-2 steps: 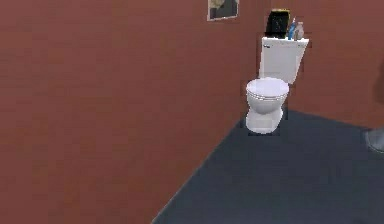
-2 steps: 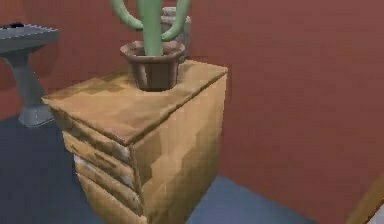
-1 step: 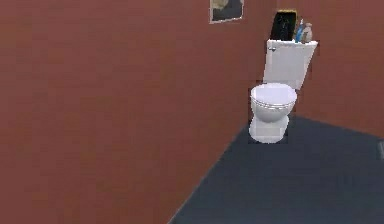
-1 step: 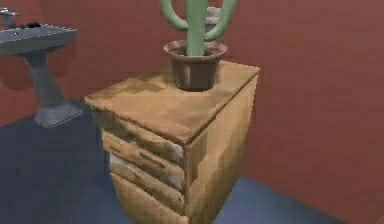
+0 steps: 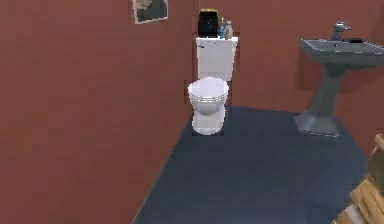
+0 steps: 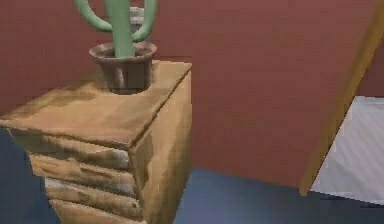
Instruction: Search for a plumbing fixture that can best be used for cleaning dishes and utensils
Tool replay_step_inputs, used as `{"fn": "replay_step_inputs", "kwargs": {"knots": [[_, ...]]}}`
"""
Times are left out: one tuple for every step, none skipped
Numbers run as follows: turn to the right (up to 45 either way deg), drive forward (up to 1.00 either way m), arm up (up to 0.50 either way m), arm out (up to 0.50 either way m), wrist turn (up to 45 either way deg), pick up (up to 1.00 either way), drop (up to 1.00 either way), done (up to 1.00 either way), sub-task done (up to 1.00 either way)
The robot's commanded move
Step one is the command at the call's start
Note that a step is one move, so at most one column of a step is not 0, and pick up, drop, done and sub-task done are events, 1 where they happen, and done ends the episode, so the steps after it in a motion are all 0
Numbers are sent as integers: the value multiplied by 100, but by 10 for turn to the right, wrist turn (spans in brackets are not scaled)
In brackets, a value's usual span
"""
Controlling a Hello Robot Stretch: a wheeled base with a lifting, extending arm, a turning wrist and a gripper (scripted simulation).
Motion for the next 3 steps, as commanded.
{"fn": "replay_step_inputs", "kwargs": {"knots": [[0,100,0,0,0,0,0,0,0],[240,0,0,0,0,0,0,0,0],[0,10,0,0,0,0,0,0,0]]}}
